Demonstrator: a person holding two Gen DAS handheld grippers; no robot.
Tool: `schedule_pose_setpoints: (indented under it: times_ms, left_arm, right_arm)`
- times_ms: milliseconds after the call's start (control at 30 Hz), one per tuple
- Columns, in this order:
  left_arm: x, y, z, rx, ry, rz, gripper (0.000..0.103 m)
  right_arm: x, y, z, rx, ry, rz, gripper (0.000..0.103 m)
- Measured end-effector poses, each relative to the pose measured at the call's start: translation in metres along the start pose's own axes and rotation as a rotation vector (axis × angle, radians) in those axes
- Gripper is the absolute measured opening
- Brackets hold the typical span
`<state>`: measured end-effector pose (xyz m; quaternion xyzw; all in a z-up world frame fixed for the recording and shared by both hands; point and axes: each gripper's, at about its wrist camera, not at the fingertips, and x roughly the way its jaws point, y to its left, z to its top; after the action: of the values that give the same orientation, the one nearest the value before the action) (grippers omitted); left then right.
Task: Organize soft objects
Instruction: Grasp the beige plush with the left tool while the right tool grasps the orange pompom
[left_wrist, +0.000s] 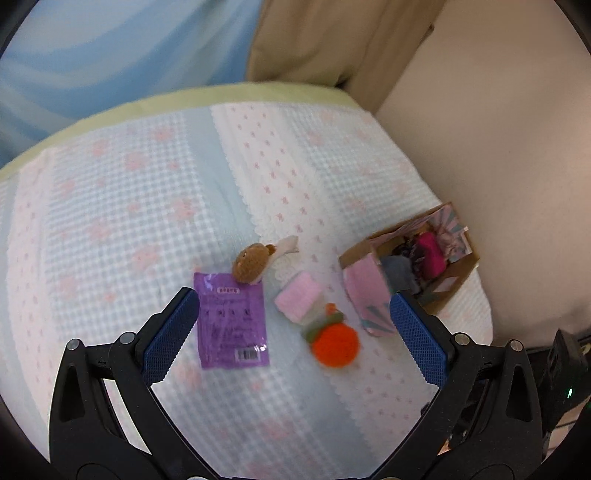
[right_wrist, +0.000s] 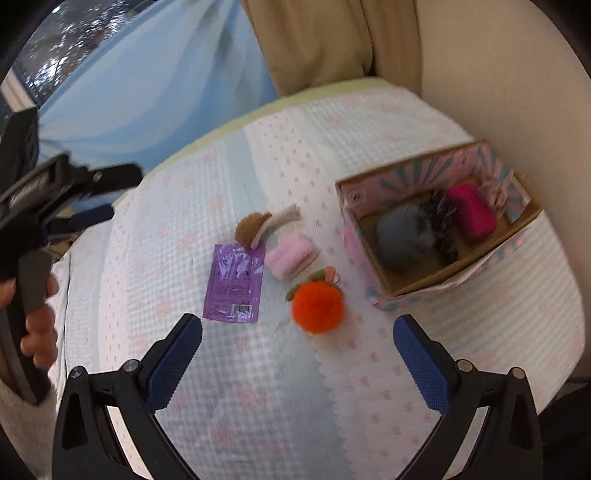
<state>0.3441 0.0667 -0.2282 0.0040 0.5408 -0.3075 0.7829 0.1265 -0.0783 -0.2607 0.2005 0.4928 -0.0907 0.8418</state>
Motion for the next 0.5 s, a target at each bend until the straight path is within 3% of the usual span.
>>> schedule_pose_setpoints:
  times_ms: [267, 500]
  left_arm:
    - [0.118, 0.036, 0.031, 0.068, 0.12, -0.049, 0.102]
    - [0.201, 0.054, 0.034, 0.118, 0.209, -0.071, 0.09]
  right_arm:
    - [0.072, 0.002, -0.001, 0.025, 0.028, -0.041, 0.103]
    - [0.138, 0.001, -0.007, -0.032, 0.082, -0.076, 0.095]
